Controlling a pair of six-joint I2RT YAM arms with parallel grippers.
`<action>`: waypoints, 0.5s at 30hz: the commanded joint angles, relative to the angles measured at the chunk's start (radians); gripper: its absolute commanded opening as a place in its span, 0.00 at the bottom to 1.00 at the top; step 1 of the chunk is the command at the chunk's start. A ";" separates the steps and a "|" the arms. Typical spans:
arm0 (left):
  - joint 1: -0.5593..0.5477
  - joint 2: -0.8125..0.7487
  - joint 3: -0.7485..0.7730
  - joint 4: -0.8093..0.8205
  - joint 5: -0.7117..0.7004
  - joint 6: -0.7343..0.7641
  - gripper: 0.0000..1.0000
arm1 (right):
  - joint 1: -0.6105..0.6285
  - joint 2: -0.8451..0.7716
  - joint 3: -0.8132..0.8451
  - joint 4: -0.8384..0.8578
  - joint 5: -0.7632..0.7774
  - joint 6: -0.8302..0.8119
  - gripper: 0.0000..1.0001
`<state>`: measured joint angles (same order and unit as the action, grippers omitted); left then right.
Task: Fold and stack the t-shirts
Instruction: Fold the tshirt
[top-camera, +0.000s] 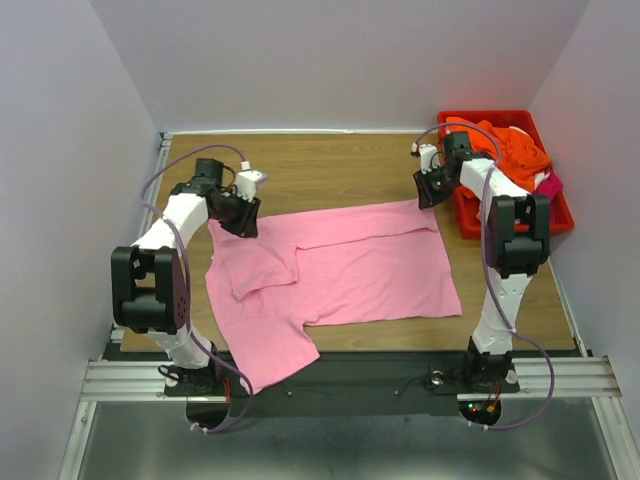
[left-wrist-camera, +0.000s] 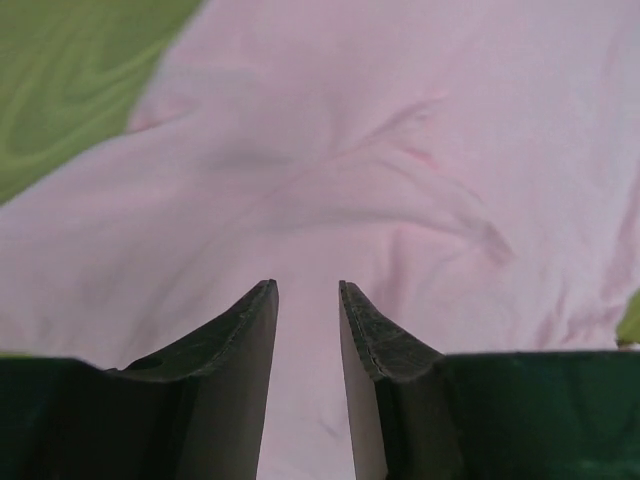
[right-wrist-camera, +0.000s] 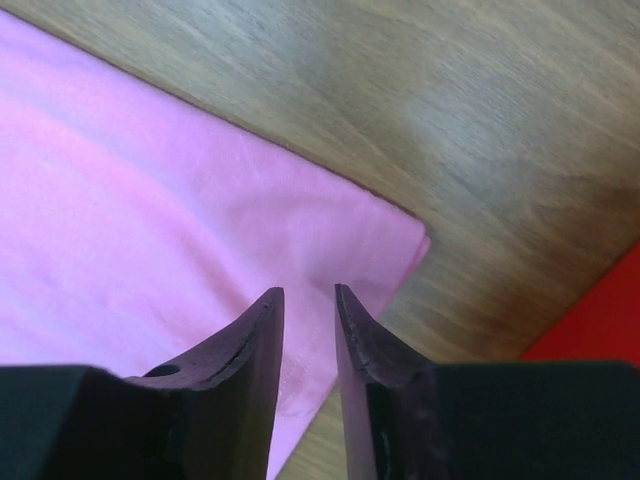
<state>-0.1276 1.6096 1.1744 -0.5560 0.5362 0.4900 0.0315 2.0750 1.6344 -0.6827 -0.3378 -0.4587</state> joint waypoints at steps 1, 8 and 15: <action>0.117 0.067 0.074 0.068 -0.073 -0.071 0.38 | 0.016 0.037 0.070 -0.005 -0.015 0.034 0.31; 0.224 0.228 0.128 0.116 -0.139 -0.122 0.36 | 0.034 0.115 0.113 -0.003 0.014 0.054 0.29; 0.258 0.392 0.195 0.139 -0.223 -0.128 0.33 | 0.041 0.195 0.153 -0.005 0.083 0.072 0.27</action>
<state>0.1162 1.9244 1.3064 -0.4320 0.3775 0.3752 0.0586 2.2139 1.7580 -0.6884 -0.3099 -0.4057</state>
